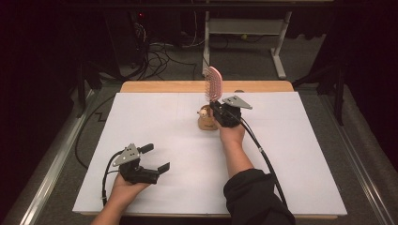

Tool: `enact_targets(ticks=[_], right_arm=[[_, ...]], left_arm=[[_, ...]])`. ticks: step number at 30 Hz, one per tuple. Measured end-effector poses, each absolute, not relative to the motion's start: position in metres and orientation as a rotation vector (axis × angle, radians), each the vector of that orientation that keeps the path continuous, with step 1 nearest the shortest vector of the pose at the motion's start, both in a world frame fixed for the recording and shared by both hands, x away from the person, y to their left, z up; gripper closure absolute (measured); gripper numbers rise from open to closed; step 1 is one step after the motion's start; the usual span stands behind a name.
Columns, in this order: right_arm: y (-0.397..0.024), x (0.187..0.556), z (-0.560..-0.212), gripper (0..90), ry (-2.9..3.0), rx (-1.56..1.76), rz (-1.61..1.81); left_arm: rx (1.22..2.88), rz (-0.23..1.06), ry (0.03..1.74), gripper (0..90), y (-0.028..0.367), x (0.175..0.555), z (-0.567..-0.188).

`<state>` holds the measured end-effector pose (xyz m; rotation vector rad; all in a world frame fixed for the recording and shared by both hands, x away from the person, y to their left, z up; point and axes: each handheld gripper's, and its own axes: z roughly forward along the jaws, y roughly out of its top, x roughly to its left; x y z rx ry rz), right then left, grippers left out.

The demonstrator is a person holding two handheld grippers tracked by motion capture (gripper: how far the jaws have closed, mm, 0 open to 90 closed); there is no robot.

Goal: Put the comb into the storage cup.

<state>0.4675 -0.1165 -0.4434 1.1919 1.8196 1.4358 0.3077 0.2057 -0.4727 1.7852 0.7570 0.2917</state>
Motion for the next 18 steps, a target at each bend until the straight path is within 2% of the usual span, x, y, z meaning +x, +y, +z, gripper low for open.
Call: enact_targets(ticks=[18], right_arm=[[-0.1263,0.4749,-0.4433,79.0,1.784,1.291,1.428]], left_arm=[[1.786,0.284,0.756,0.0,0.2059,0.3078,-0.4733]])
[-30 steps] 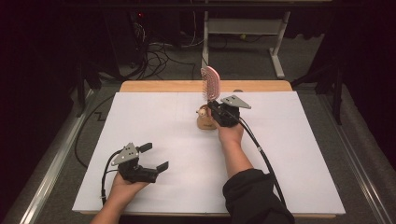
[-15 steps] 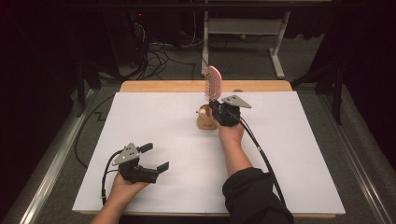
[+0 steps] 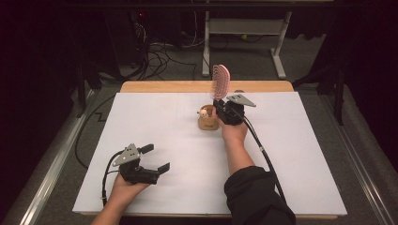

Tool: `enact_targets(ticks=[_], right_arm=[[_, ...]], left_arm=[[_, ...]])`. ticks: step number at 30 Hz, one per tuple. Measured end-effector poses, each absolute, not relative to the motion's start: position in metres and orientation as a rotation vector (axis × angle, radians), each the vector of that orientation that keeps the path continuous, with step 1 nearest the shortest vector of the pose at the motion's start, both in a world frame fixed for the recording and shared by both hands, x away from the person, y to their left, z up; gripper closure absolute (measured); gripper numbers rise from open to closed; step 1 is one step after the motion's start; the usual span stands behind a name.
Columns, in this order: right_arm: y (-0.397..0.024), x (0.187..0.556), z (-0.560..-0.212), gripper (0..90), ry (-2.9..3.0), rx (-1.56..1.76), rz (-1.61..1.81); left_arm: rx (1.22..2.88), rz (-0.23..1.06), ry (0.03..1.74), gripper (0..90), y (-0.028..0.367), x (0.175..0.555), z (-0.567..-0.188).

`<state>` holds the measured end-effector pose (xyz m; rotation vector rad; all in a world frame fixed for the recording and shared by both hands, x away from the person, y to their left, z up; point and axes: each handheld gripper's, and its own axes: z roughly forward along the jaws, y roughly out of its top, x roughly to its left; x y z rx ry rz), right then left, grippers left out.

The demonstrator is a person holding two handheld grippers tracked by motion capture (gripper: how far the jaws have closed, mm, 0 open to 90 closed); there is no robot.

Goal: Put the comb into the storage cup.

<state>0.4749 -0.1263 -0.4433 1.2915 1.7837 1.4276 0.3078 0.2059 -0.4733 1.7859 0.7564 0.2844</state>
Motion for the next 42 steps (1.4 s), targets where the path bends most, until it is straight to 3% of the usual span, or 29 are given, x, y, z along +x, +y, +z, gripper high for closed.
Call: enact_targets(ticks=[42], right_arm=[[-0.1316,0.4748,-0.4416,71.6,1.794,1.305,1.372]], left_arm=[[1.786,0.288,0.758,0.0,0.2065,0.3063,-0.4723]])
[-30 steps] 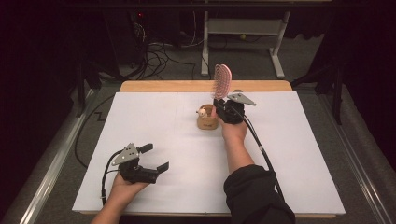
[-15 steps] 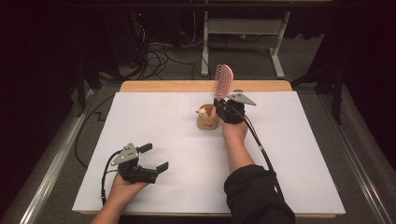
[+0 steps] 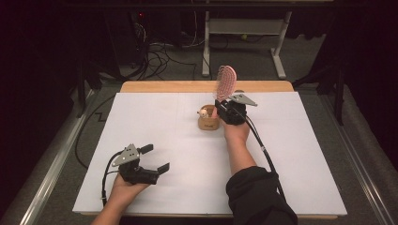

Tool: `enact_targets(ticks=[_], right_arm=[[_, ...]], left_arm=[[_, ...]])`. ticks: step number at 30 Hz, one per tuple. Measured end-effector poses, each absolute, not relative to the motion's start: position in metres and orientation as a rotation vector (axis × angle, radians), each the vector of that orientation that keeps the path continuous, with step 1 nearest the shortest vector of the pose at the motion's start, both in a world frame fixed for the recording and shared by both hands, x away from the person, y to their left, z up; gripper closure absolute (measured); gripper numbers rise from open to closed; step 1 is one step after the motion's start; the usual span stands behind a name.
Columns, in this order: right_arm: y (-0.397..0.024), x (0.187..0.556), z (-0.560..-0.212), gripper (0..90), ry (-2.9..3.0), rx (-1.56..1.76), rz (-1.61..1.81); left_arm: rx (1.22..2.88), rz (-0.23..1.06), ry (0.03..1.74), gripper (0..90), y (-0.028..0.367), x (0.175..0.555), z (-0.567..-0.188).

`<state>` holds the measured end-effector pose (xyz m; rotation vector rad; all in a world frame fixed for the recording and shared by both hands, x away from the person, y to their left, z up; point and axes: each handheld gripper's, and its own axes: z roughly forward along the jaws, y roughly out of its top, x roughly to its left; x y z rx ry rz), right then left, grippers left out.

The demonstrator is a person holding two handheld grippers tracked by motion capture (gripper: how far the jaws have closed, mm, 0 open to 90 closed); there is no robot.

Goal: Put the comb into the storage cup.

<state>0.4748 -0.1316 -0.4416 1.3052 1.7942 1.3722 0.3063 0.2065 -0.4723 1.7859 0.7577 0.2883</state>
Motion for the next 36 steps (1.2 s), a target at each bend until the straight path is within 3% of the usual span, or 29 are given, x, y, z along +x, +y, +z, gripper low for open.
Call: enact_targets(ticks=[17,36], right_arm=[[-0.1316,0.4751,-0.4429,68.6,1.810,1.297,1.359],[-0.1352,0.4744,-0.4411,58.7,1.844,1.300,1.357]], left_arm=[[1.778,0.288,0.764,0.0,0.2072,0.3063,-0.4717],[1.775,0.278,0.764,0.0,0.2061,0.3080,-0.4729]])
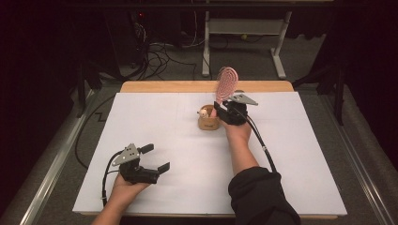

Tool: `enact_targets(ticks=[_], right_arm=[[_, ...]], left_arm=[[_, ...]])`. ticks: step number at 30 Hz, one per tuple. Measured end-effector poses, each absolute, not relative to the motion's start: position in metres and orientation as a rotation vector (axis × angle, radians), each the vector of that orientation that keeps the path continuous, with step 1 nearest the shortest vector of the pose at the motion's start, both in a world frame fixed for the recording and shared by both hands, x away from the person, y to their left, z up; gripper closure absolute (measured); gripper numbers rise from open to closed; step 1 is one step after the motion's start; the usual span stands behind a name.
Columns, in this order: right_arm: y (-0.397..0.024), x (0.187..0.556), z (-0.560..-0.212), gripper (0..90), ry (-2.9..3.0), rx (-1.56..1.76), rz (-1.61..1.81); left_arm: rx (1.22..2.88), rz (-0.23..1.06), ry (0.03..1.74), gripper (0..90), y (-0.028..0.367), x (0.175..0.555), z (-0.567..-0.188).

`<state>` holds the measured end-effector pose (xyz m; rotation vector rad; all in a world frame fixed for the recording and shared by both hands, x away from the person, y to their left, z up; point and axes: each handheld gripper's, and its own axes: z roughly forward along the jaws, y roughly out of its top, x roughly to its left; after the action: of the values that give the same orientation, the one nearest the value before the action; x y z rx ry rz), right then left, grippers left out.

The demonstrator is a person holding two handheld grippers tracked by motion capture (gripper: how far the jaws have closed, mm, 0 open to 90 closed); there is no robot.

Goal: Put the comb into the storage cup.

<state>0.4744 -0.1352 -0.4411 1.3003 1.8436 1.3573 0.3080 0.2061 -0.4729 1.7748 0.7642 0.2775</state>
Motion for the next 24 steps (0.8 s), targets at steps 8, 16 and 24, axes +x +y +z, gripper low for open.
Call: enact_targets(ticks=[8,16,24], right_arm=[[-0.136,0.474,-0.440,48.9,1.847,1.301,1.370],[-0.140,0.470,-0.439,35.9,1.843,1.293,1.360],[-0.144,0.462,-0.432,17.6,1.807,1.278,1.381]], left_arm=[[1.772,0.279,0.768,0.0,0.206,0.309,-0.473],[1.780,0.293,0.769,0.0,0.206,0.308,-0.473],[1.785,0.300,0.773,0.0,0.206,0.309,-0.473]])
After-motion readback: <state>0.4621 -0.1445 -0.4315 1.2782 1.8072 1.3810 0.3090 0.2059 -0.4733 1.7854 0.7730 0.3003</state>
